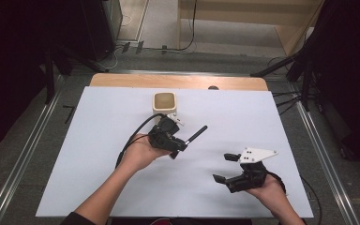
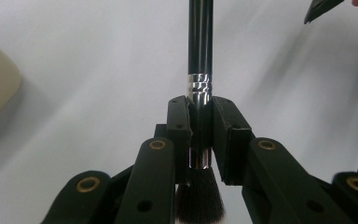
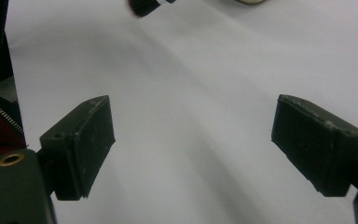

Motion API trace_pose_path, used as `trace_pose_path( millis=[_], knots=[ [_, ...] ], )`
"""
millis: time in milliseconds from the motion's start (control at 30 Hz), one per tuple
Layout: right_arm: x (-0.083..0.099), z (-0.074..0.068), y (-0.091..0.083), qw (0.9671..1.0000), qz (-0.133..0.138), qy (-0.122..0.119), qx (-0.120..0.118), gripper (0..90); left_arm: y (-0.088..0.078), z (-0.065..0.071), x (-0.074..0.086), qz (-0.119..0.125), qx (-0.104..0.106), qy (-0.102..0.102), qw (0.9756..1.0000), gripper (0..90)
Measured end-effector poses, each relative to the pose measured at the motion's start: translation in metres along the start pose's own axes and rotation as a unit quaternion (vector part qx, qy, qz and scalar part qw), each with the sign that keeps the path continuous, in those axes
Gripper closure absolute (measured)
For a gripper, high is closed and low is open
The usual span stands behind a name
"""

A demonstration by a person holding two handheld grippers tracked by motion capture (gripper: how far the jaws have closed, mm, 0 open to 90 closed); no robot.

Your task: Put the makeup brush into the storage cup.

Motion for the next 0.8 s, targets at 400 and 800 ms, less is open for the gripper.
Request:
trace_pose_path(
  millis=[400, 800],
  knots=[
    [-0.006, 0.001, 0.004, 0.9998, 0.017, -0.006, 0.001, 14.2, -0.011, -0.005, 0.022, 0.025, 0.007, 0.002, 0.9997, 78.9],
    [-0.014, 0.002, 0.011, 0.9995, 0.030, -0.005, -0.008, 14.2, -0.025, -0.011, 0.039, 0.039, 0.013, 0.002, 0.9992, 78.9]
  ],
)
Point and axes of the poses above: each handheld gripper's, and its own axes: y roughly forward along the jaws, x roughly out of its underside, z roughly to its right, the point moved 4 cm from there along y, roughly forward along the jaws, and after that the axes turned 13 degrees about -y, right-handed, at the moved point
